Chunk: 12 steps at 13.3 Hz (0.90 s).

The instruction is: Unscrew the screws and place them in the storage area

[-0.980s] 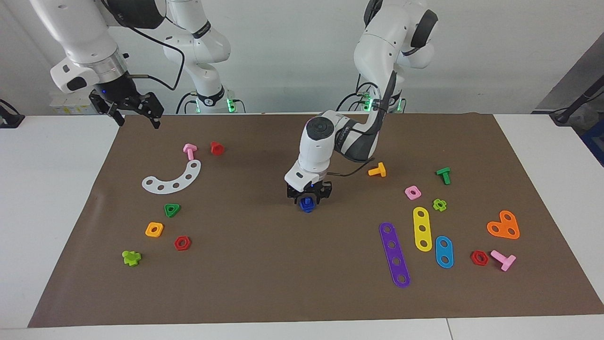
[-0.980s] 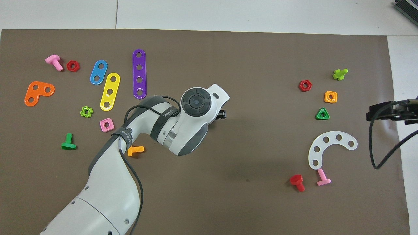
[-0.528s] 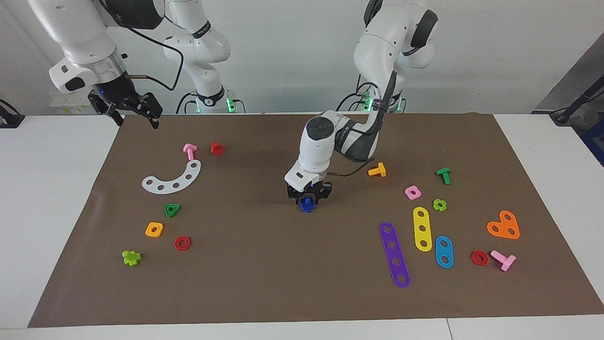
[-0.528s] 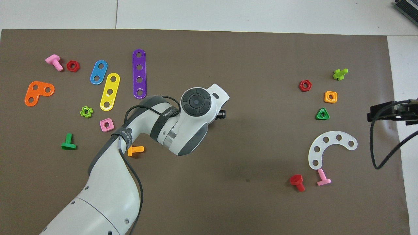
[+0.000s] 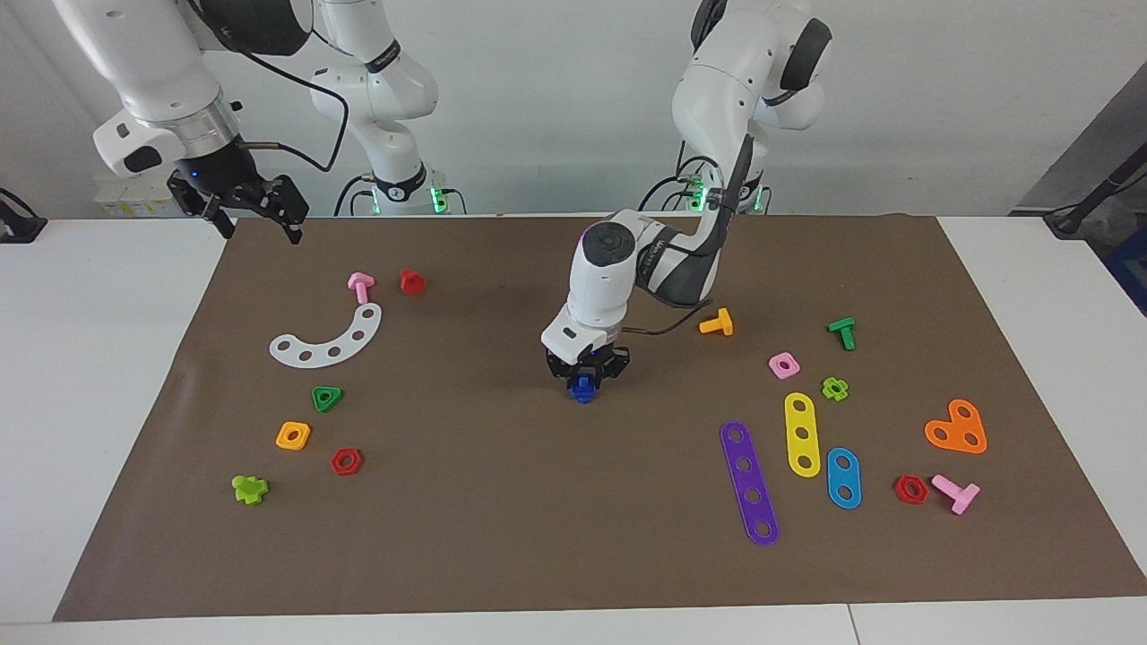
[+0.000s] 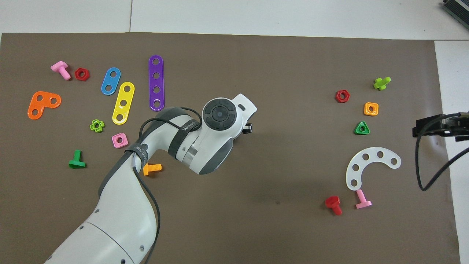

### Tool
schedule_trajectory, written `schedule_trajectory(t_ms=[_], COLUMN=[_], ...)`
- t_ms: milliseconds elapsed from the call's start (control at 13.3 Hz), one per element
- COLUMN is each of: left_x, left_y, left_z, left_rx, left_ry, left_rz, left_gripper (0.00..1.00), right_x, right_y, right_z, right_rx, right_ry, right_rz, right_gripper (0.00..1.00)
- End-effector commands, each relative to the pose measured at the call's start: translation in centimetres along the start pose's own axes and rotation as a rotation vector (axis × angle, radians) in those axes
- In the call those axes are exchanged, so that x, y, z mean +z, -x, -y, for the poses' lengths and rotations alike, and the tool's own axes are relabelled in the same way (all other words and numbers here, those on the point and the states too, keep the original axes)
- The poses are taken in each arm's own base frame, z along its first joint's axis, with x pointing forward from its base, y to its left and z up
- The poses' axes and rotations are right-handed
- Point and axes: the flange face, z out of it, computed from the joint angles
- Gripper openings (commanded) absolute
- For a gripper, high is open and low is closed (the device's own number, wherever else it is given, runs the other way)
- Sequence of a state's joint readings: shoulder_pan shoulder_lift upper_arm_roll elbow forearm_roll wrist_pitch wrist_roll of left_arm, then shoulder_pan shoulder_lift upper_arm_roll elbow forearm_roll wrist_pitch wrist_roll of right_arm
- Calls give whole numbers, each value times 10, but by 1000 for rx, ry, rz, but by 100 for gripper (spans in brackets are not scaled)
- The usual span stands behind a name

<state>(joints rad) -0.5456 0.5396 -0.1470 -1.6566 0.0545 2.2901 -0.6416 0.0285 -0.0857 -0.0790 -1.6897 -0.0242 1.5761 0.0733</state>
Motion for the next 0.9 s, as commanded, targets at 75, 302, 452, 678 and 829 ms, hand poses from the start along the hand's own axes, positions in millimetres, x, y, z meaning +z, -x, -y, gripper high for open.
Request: schedule_trajectory(t_ms=[75, 302, 452, 678, 829], left_x=[0, -2, -6, -13, -17], left_y=[-3, -3, -7, -17, -20], left_z=[-2, -2, -3, -5, -6], left_rx=[-4, -7, -12, -26, -34], left_ry=[-20, -28, -30, -31, -29], left_rz=[-19, -4, 6, 18, 28], left_gripper=[41, 40, 40, 40, 40], right_x=[-1, -1, 1, 1, 1], right_y=[9, 9, 9, 9, 9], right_z=[-7, -7, -8, -8, -8], right_rx=[-20, -20, -20, -20, -20], right_ry=[12, 12, 12, 12, 12], right_rz=[-2, -2, 1, -1, -1], right_gripper=[100, 100, 100, 100, 100])
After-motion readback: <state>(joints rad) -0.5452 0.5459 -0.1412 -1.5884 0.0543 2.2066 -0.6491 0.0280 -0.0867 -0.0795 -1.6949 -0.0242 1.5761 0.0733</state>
